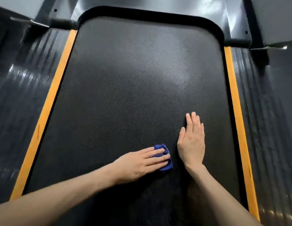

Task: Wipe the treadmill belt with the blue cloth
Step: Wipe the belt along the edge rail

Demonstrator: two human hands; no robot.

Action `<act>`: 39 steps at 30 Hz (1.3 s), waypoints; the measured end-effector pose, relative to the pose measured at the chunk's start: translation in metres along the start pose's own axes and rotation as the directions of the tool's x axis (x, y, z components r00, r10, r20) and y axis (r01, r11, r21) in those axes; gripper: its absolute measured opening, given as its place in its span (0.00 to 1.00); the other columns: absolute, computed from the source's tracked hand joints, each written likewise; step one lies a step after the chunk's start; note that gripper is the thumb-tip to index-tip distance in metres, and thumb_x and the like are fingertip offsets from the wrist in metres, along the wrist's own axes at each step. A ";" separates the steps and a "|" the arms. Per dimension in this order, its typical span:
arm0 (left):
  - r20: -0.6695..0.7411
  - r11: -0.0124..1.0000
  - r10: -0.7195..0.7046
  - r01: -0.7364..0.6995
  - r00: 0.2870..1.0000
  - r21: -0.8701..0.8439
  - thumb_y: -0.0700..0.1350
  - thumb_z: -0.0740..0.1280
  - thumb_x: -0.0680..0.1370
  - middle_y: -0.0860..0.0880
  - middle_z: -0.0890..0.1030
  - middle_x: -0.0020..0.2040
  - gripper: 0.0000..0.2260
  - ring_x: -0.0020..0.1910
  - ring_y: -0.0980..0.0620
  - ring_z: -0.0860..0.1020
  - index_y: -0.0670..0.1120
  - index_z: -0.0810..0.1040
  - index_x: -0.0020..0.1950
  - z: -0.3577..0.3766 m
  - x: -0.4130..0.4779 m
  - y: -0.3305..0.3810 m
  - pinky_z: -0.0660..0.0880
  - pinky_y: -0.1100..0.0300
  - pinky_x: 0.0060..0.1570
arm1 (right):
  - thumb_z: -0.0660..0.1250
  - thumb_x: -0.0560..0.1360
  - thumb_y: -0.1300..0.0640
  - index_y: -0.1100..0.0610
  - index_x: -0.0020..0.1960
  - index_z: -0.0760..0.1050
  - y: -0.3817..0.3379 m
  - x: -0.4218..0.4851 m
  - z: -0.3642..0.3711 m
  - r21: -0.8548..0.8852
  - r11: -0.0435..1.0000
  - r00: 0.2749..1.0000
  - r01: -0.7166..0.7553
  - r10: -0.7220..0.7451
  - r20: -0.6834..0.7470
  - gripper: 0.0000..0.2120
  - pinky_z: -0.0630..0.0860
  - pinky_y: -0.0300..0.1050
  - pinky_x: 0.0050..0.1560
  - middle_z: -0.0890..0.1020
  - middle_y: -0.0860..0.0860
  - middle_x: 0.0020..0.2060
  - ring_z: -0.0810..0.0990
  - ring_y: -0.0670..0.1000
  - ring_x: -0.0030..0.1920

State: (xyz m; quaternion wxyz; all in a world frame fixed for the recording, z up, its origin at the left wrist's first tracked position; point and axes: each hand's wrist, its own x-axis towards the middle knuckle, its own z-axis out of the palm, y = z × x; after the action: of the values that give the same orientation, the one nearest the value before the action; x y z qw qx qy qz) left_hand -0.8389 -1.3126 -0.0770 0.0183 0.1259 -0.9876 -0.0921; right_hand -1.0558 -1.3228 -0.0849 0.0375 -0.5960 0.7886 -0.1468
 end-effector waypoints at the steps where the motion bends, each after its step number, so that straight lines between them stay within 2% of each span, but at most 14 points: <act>1: -0.010 1.000 -0.019 0.019 1.000 0.009 0.42 0.51 0.79 0.47 0.61 0.75 0.22 0.74 0.46 0.58 0.43 0.61 0.74 -0.001 0.001 -0.007 0.61 0.50 0.70 | 0.48 0.79 0.54 0.59 0.74 0.60 0.000 0.001 0.000 0.003 1.000 1.000 -0.002 0.002 -0.004 0.24 0.50 0.48 0.75 0.60 0.55 0.74 0.57 0.53 0.75; 6: -0.072 0.922 -0.378 0.382 0.923 0.066 0.42 0.54 0.73 0.42 0.69 0.70 0.24 0.69 0.41 0.66 0.40 0.70 0.69 -0.012 0.026 -0.067 0.60 0.50 0.69 | 0.48 0.79 0.54 0.60 0.73 0.60 0.000 0.001 0.001 0.019 1.000 1.000 0.002 -0.002 0.001 0.25 0.50 0.48 0.75 0.61 0.56 0.74 0.57 0.54 0.74; 10: -0.147 0.669 -0.734 0.743 0.664 0.015 0.44 0.50 0.77 0.37 0.59 0.74 0.24 0.73 0.36 0.56 0.36 0.60 0.72 -0.035 0.020 -0.160 0.55 0.46 0.70 | 0.46 0.79 0.52 0.59 0.74 0.59 0.000 0.000 -0.001 0.044 0.999 1.000 0.001 -0.003 0.027 0.25 0.48 0.47 0.75 0.59 0.54 0.75 0.54 0.51 0.75; 12: -0.155 0.588 -0.799 0.809 0.580 -0.005 0.40 0.51 0.79 0.35 0.57 0.74 0.22 0.73 0.34 0.55 0.34 0.58 0.72 -0.038 0.010 -0.178 0.53 0.44 0.69 | 0.46 0.79 0.52 0.59 0.74 0.59 0.000 0.001 -0.002 0.036 0.999 1.000 0.002 -0.003 0.024 0.25 0.48 0.47 0.75 0.58 0.54 0.75 0.54 0.51 0.75; 14: -0.185 0.674 -0.726 0.739 0.663 0.001 0.39 0.54 0.78 0.32 0.62 0.71 0.21 0.70 0.30 0.59 0.32 0.63 0.70 -0.032 0.005 -0.170 0.53 0.44 0.68 | 0.46 0.79 0.53 0.59 0.74 0.58 0.000 0.002 -0.001 0.025 1.000 1.000 0.004 -0.005 0.029 0.25 0.48 0.47 0.75 0.58 0.53 0.75 0.53 0.51 0.75; 19: -0.128 0.959 -0.282 0.275 0.951 -0.071 0.40 0.52 0.76 0.39 0.66 0.71 0.22 0.70 0.37 0.62 0.38 0.66 0.70 -0.011 0.024 -0.080 0.54 0.46 0.71 | 0.47 0.78 0.54 0.60 0.74 0.60 -0.001 0.001 -0.002 0.030 1.000 1.000 -0.009 0.008 0.029 0.25 0.49 0.48 0.75 0.60 0.55 0.74 0.56 0.53 0.75; 22: -0.046 0.994 -0.083 0.079 0.995 -0.081 0.40 0.53 0.72 0.43 0.66 0.72 0.26 0.72 0.42 0.60 0.40 0.67 0.71 -0.006 0.040 -0.018 0.52 0.47 0.72 | 0.48 0.78 0.54 0.61 0.73 0.62 -0.001 0.002 -0.004 0.035 0.999 1.000 -0.004 0.003 0.022 0.25 0.53 0.50 0.74 0.63 0.56 0.73 0.59 0.54 0.74; 25: 0.019 0.934 -0.174 0.171 0.985 -0.313 0.42 0.52 0.75 0.46 0.59 0.75 0.25 0.74 0.46 0.52 0.42 0.62 0.73 -0.007 0.044 -0.004 0.46 0.50 0.73 | 0.49 0.78 0.54 0.61 0.71 0.64 0.002 0.003 -0.006 0.086 0.996 1.000 0.016 -0.018 0.020 0.24 0.54 0.50 0.74 0.65 0.56 0.72 0.62 0.55 0.73; 28: 0.014 0.734 -0.435 0.364 0.900 -0.573 0.45 0.51 0.79 0.53 0.52 0.74 0.22 0.74 0.52 0.48 0.48 0.56 0.74 -0.023 0.036 -0.013 0.45 0.56 0.72 | 0.55 0.75 0.57 0.64 0.70 0.65 -0.005 0.006 -0.013 0.124 0.990 0.997 -0.073 0.070 0.033 0.24 0.55 0.56 0.73 0.65 0.59 0.72 0.62 0.60 0.72; 30: -0.074 0.674 -0.590 0.441 0.804 -0.593 0.43 0.53 0.79 0.53 0.57 0.74 0.22 0.74 0.51 0.56 0.49 0.59 0.74 -0.034 0.020 -0.029 0.52 0.55 0.72 | 0.63 0.72 0.58 0.65 0.70 0.63 -0.030 -0.005 -0.021 0.026 0.994 0.993 -0.111 0.109 0.047 0.28 0.57 0.59 0.72 0.64 0.63 0.71 0.62 0.63 0.71; 32: -0.184 0.666 -0.704 0.549 0.686 -0.505 0.39 0.54 0.76 0.49 0.68 0.71 0.21 0.69 0.48 0.67 0.44 0.70 0.69 -0.043 -0.001 -0.049 0.62 0.55 0.69 | 0.66 0.69 0.53 0.63 0.67 0.67 -0.069 -0.034 -0.028 -0.031 0.998 0.997 -0.051 0.053 0.057 0.29 0.66 0.59 0.66 0.71 0.61 0.66 0.70 0.61 0.66; 35: -0.152 0.530 -0.846 0.782 0.511 -0.328 0.39 0.55 0.70 0.47 0.80 0.60 0.20 0.57 0.45 0.78 0.45 0.81 0.55 -0.055 -0.024 -0.062 0.73 0.52 0.57 | 0.55 0.68 0.42 0.59 0.63 0.69 -0.110 -0.080 -0.023 -0.048 0.998 0.978 0.044 -0.033 0.206 0.30 0.76 0.54 0.55 0.77 0.59 0.58 0.76 0.60 0.57; 37: -0.145 0.528 -0.849 0.822 0.508 -0.214 0.38 0.58 0.68 0.46 0.81 0.56 0.17 0.51 0.43 0.80 0.45 0.83 0.50 -0.057 -0.026 -0.060 0.76 0.48 0.51 | 0.53 0.71 0.42 0.59 0.66 0.67 -0.107 -0.080 -0.014 -0.016 0.996 0.956 0.085 -0.077 0.282 0.30 0.72 0.55 0.60 0.74 0.62 0.62 0.71 0.63 0.64; 39: -0.156 0.528 -0.846 0.840 0.509 -0.124 0.36 0.63 0.68 0.43 0.81 0.56 0.14 0.49 0.41 0.81 0.45 0.83 0.48 -0.056 -0.027 -0.060 0.77 0.46 0.47 | 0.55 0.72 0.47 0.60 0.67 0.68 -0.086 -0.060 -0.008 0.023 0.976 0.943 0.215 -0.214 0.256 0.28 0.62 0.53 0.67 0.71 0.62 0.66 0.66 0.64 0.68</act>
State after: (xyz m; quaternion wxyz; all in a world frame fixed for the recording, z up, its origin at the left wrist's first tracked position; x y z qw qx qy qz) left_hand -0.7945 -1.3723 -0.0339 0.0708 0.5976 -0.7933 -0.0926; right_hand -0.9609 -1.2849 -0.0606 0.1214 -0.6922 0.7080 -0.0696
